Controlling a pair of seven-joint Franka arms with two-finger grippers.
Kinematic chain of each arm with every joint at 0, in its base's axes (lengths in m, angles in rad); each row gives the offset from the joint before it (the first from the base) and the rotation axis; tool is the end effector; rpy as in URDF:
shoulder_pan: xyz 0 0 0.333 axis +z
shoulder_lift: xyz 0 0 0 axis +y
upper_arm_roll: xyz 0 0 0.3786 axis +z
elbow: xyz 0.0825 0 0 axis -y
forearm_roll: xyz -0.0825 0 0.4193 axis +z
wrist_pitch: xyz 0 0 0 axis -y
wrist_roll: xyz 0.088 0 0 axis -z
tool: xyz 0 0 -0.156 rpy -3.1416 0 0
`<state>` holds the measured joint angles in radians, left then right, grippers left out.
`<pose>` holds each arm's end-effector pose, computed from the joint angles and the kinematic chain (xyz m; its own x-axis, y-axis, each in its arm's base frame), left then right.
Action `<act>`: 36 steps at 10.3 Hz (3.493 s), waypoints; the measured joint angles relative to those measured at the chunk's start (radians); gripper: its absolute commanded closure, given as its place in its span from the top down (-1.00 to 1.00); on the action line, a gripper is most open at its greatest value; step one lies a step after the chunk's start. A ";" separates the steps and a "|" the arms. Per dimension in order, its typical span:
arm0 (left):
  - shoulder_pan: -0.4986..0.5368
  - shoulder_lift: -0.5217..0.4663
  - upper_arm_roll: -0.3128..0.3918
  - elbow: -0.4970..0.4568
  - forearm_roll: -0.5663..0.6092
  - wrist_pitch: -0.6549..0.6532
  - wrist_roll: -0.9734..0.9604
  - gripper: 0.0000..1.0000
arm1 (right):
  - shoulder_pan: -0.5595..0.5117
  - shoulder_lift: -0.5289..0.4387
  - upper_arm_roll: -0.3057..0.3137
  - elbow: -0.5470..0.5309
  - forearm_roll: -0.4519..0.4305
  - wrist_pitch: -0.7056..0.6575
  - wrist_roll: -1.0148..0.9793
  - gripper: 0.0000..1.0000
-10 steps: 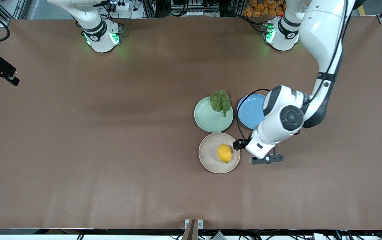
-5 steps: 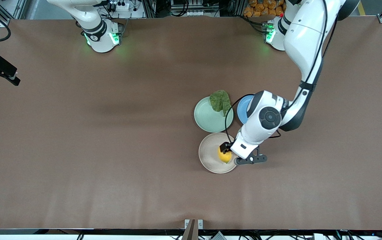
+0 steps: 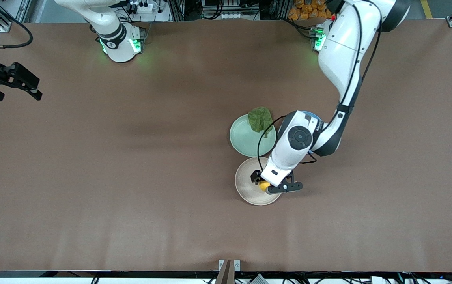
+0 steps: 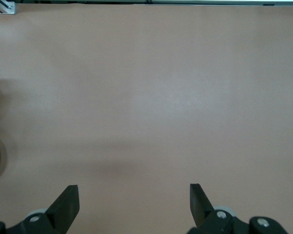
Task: Pick lemon and lettuce from plates
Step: 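Close the left gripper on the lemon while the right gripper moves out, then lift the lemon with the left gripper while the right gripper grasps lettuce, then carry the lettuce away with the right gripper while the left lowers lemon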
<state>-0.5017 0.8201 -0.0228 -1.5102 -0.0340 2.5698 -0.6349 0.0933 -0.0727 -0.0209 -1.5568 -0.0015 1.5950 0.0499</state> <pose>0.7082 -0.4064 0.1715 0.9734 0.1579 0.1659 0.1288 -0.9764 0.1735 0.5687 0.0405 0.6898 0.9936 0.0220 0.1105 0.0227 -0.9997 -0.0055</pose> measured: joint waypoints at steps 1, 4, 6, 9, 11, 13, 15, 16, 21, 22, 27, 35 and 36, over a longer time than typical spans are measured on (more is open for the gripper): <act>-0.005 0.010 0.005 0.001 0.000 0.015 0.000 1.00 | 0.005 0.000 0.000 0.000 0.000 -0.001 0.000 1.00; -0.005 0.021 0.010 0.004 0.000 0.024 -0.034 -1.00 | 0.049 0.008 0.003 -0.008 0.002 -0.003 0.041 1.00; -0.008 0.022 0.010 0.006 0.000 0.024 -0.067 -1.00 | 0.121 0.038 0.007 -0.010 0.002 0.014 0.123 1.00; -0.009 0.019 0.012 0.022 0.000 0.028 -0.074 -1.00 | 0.256 0.102 0.011 -0.012 0.003 0.071 0.320 1.00; 0.003 -0.012 0.019 0.042 0.000 -0.002 -0.074 -1.00 | 0.368 0.155 0.012 -0.014 0.003 0.116 0.507 1.00; 0.038 -0.078 0.024 0.045 0.001 -0.106 -0.074 -1.00 | 0.468 0.230 0.013 -0.016 0.004 0.186 0.636 1.00; 0.076 -0.134 0.027 0.043 0.007 -0.235 -0.033 -1.00 | 0.577 0.325 0.014 -0.020 0.002 0.309 0.768 1.00; 0.099 -0.150 0.028 0.038 0.009 -0.297 0.018 -1.00 | 0.635 0.374 0.014 -0.020 0.000 0.368 0.832 0.95; 0.291 -0.261 0.033 -0.049 0.012 -0.508 0.344 -1.00 | 0.839 0.682 0.010 0.060 -0.048 0.623 1.054 0.72; 0.329 -0.293 0.034 -0.091 0.017 -0.510 0.395 -1.00 | 0.852 0.730 0.010 0.076 -0.049 0.673 1.058 0.70; 0.431 -0.415 0.033 -0.323 0.087 -0.399 0.551 -1.00 | 0.924 0.843 0.009 0.115 -0.057 0.802 1.059 0.59; 0.621 -0.409 0.032 -0.538 0.101 -0.081 0.794 -1.00 | 0.940 1.017 0.007 0.294 -0.059 0.837 1.060 -1.00; 0.629 -0.402 0.032 -0.547 0.101 -0.054 0.804 -1.00 | 0.940 1.017 0.007 0.295 -0.059 0.837 1.059 -1.00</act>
<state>0.1275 0.4177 0.0089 -2.0572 0.0674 2.5159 0.1692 1.0332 0.9441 -0.0140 -1.2614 -0.0604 2.4322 1.1094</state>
